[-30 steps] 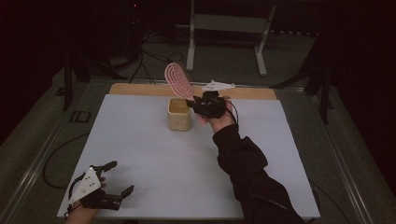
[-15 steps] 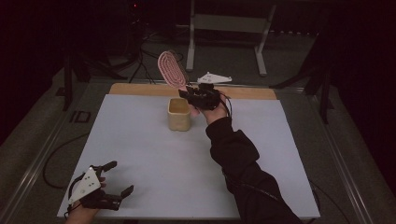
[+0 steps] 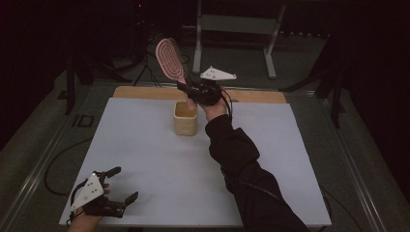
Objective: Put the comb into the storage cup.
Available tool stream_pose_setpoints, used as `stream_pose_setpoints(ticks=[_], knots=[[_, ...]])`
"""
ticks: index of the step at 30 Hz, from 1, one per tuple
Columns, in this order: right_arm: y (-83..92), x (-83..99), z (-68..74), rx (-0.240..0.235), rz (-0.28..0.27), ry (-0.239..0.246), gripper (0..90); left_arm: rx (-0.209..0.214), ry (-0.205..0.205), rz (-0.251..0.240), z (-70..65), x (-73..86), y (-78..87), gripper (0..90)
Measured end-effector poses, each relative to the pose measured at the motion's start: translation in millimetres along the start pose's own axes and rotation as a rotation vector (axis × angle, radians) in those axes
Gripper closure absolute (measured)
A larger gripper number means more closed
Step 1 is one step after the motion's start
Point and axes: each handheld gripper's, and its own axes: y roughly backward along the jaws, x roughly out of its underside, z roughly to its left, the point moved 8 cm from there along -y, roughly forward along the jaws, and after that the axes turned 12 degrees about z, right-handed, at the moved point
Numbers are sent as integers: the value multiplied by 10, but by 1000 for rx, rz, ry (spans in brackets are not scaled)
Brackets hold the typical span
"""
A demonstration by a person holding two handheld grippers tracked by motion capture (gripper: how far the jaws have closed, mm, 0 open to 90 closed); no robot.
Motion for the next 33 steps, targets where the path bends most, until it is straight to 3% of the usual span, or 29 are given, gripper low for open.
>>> stream_pose_setpoints(ticks=[4,9,19,33], knots=[[-72,-17,-25,-15,-43,0,701,2,3,-3,1,0,5,0],[-115,-11,-23,-55,-114,39,701,3,4,-5,7,2,9,0],[-268,217,-150,-20,-62,62,701,7,6,-5,5,4,6,0],[-413,463,-173,-47,-24,23,701,6,1,-3,3,6,5,0]])
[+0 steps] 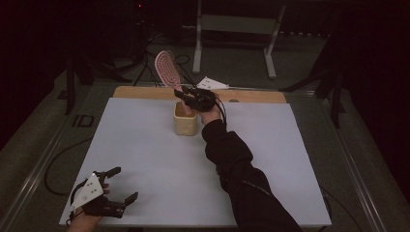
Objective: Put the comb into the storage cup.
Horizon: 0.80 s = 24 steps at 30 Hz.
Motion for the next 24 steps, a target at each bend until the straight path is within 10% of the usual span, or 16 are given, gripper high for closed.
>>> stream_pose_setpoints(ticks=[24], knots=[[-78,311,-53,26,132,-13,696,3,-2,3,-8,4,-3,0]])
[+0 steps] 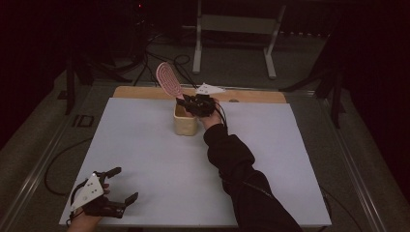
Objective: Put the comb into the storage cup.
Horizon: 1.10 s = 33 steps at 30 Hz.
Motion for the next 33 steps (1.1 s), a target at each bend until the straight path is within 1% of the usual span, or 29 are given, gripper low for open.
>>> stream_pose_setpoints(ticks=[2,3,4,5,7,9,10,12,13,15,16,20,21,22,24,28,29,33], knots=[[-1,2,23,1,12,16,679,0,-1,1,0,1,1,0],[3,1,33,4,16,17,570,0,-2,1,0,1,2,0],[2,8,39,27,29,20,468,0,-1,1,-1,2,2,0],[5,15,41,45,39,36,395,0,-2,1,-1,1,2,0],[27,3,56,36,38,38,253,0,-3,1,-2,0,1,0],[58,-20,69,36,33,50,162,-1,-5,3,-3,1,-3,0],[68,-32,82,24,31,48,134,0,-6,3,-4,1,-4,0],[76,-41,88,28,32,54,126,-1,-8,3,-3,0,-3,0],[88,-48,97,30,29,66,110,-2,-8,3,-3,0,-2,0],[113,-55,97,27,32,60,106,-2,-8,3,-2,0,-3,0],[119,-54,94,37,36,58,107,-2,-8,4,-2,0,-4,0],[146,-40,93,33,47,52,106,0,-4,3,-6,-3,-7,0],[154,-35,85,41,49,51,106,0,-3,3,-7,-4,-8,0],[160,-33,85,33,48,46,106,-2,-3,4,-6,-5,-9,0],[174,-26,78,31,53,37,107,0,-1,3,-5,-10,-14,0],[191,-7,70,19,75,21,103,-4,4,6,6,-11,-27,0],[199,-7,54,21,75,28,104,-4,5,6,10,-11,-32,0],[230,-6,23,13,82,15,104,-5,6,12,20,-3,-42,0]])
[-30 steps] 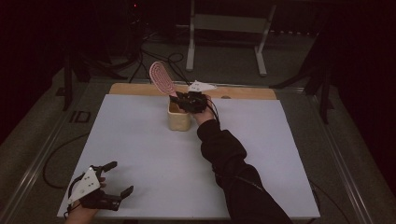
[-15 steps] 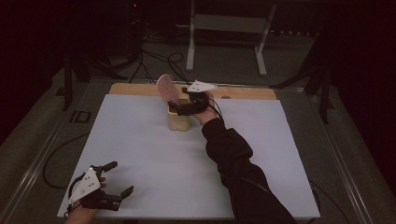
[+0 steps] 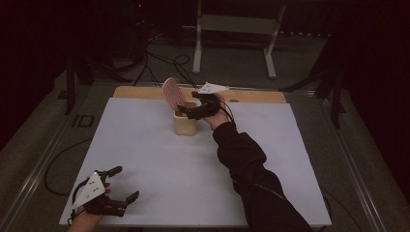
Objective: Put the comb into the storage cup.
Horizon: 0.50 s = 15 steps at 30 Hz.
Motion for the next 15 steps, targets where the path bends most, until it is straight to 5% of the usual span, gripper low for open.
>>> stream_pose_setpoints(ticks=[15], knots=[[130,68,45,-10,61,-11,93,0,-3,-5,-22,11,34,0]])
